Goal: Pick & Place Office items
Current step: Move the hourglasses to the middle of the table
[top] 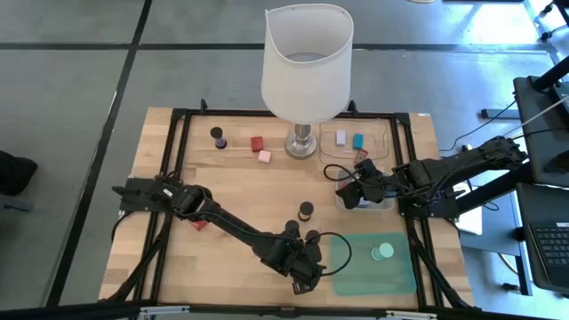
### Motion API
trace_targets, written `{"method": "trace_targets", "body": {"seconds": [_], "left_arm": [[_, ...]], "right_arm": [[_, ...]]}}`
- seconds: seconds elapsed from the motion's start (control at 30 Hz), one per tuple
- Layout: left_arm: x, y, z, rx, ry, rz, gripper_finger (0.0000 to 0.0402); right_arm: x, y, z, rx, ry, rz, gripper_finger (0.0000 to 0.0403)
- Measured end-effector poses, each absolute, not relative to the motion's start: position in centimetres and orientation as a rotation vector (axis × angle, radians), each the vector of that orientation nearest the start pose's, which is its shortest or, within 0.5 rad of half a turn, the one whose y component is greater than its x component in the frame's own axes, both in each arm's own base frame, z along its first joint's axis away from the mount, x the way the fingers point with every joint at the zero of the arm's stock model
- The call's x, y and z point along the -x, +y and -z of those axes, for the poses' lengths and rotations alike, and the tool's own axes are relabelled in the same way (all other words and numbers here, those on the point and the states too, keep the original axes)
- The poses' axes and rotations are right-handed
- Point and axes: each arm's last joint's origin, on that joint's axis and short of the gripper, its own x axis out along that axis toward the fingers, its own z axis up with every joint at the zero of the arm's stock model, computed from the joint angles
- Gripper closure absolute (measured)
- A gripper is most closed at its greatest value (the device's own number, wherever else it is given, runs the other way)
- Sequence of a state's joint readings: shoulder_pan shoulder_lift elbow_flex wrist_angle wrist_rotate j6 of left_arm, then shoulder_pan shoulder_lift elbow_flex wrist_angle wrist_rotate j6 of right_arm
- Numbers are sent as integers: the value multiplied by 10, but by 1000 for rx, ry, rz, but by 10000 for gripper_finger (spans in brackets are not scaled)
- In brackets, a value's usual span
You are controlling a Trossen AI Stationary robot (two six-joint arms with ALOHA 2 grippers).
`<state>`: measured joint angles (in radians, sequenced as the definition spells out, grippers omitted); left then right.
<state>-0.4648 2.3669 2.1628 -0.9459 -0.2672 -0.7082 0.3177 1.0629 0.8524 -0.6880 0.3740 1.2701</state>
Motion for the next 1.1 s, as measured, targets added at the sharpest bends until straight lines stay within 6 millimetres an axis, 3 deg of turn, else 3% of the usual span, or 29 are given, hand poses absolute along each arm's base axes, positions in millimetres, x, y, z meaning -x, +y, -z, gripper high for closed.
{"method": "trace_targets", "body": {"seconds": [0.37,0.5,0.77,0.9,1.1], "left_arm": [[-451,-217,-217,182,1035,-196,138],[-446,-211,-255,136,946,-162,127],[-417,-191,-336,-133,722,-222,129],[-398,-191,-367,-51,650,-212,128],[-374,-190,-391,100,641,-195,129]], "right_arm": [[-196,53,-268,-888,670,561,136],[-196,53,-268,-888,670,561,136],[-196,53,-268,-888,670,561,136],[-196,53,-268,-888,670,561,136],[-196,53,-268,-888,670,561,136]]}}
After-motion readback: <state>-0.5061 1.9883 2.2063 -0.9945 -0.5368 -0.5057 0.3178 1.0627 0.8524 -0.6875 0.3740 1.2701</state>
